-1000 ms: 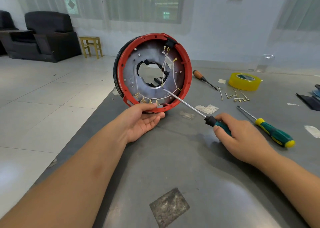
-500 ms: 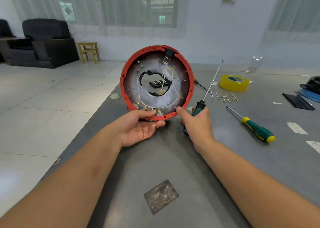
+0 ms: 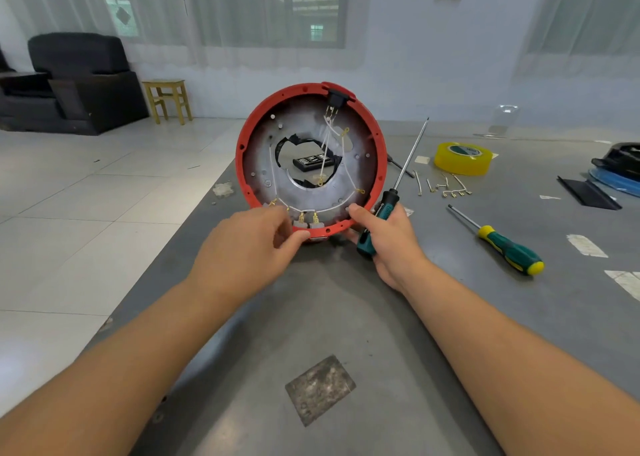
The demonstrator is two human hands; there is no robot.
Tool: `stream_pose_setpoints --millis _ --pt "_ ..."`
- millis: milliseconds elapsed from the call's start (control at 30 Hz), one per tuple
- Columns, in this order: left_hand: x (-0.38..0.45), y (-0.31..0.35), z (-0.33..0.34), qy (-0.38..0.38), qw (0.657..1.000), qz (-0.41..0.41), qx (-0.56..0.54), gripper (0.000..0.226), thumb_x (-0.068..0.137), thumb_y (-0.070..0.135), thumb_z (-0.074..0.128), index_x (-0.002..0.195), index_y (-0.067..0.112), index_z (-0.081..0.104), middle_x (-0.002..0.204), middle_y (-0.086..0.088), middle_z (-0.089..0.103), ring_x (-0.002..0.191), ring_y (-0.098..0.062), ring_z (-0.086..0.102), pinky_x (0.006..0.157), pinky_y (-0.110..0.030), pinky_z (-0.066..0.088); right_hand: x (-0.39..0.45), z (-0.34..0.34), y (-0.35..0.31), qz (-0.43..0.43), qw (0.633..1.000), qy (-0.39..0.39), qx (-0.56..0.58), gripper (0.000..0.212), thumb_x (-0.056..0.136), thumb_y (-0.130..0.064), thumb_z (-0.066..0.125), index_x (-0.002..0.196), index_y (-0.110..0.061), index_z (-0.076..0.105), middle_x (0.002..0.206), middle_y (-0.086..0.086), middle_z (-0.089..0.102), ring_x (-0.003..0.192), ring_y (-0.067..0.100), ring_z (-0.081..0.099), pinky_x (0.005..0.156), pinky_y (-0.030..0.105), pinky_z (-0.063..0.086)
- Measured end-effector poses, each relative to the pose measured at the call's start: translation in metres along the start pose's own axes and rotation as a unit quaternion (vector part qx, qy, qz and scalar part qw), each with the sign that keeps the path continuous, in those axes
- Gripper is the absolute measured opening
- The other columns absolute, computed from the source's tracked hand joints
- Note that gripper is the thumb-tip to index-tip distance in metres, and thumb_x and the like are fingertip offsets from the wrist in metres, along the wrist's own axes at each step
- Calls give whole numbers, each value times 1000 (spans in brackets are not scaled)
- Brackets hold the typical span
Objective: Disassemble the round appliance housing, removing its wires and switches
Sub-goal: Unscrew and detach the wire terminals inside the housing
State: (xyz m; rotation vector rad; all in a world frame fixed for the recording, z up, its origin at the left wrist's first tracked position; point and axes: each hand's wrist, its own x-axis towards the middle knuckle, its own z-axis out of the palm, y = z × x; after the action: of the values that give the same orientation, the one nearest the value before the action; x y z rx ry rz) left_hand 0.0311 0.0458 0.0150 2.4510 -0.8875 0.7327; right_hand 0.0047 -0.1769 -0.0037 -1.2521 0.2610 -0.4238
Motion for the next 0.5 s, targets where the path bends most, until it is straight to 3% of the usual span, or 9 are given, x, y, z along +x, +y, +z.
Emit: stream_pose_setpoints --millis 67,133,367,500 --pt "3 -2 6 48 984 149 83 31 96 47 64 98 17 69 96 0 67 90 -29 66 77 -43 50 -2 1 -1 -3 1000 -6 -5 40 93 2 68 129 4 50 118 29 67 98 38 72 93 62 55" --pt "11 -9 16 39 964 208 161 37 91 46 72 109 14 70 110 -4 68 105 -31 66 92 -47 47 -4 2 -2 -7 1000 -10 -4 40 94 2 67 130 6 50 119 31 66 97 37 71 94 63 54" --pt "22 -28 44 103 948 245 175 35 96 49 67 103 15 71 102 -4 68 96 -31 66 90 -45 47 -1 1 -4 -8 1000 -15 -14 41 93 -1 69 130 6 51 121 28 67 102 39 71 94 59 56" --pt "21 -32 48 140 949 231 162 34 97 52 66 99 20 75 95 -3 65 89 -31 64 89 -44 43 1 -2 -3 -8 1000 -28 -7 42 92 -3 71 129 4 52 112 21 71 95 30 74 88 52 61"
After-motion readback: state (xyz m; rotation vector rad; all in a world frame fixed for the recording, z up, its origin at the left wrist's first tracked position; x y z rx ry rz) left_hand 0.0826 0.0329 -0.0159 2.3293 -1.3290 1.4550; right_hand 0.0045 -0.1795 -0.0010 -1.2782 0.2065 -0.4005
